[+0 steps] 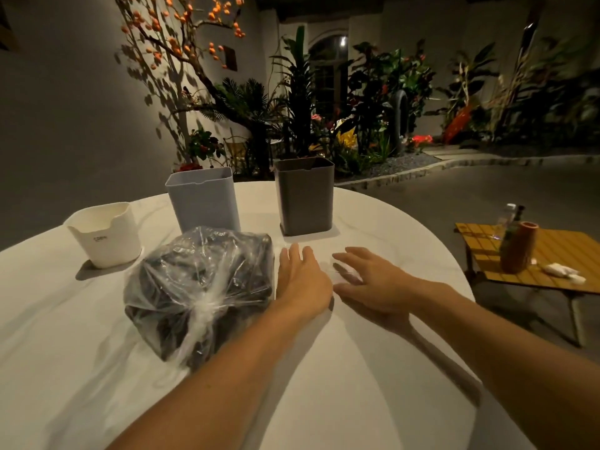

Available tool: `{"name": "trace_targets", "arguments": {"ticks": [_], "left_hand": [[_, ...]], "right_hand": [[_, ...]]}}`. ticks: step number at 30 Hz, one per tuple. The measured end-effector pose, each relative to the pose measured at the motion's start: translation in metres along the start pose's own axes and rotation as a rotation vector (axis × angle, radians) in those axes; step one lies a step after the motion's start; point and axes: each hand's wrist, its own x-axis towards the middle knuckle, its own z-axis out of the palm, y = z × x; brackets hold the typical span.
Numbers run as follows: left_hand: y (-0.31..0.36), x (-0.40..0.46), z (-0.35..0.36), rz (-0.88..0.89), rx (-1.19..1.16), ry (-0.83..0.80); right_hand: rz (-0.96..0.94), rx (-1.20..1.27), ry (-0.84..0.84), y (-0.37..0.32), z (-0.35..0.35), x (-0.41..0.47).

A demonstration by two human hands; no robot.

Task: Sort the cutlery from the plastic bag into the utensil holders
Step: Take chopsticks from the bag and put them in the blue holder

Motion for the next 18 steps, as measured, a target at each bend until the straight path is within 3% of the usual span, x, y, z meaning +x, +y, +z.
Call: {"name": "trace_targets", "arguments": {"ticks": [14, 18], "left_hand": [[-0.006, 0.042, 0.002, -0.047, 0.15, 0.033], [-0.006, 0.034, 0.0, 0.078, 0.114, 0.111]], "right_hand": [[-0.075, -0.03, 0.159, -0.005, 0.02, 0.041], [-0.06, 0.024, 0.211, 0.0, 0.023, 0.045]]}}
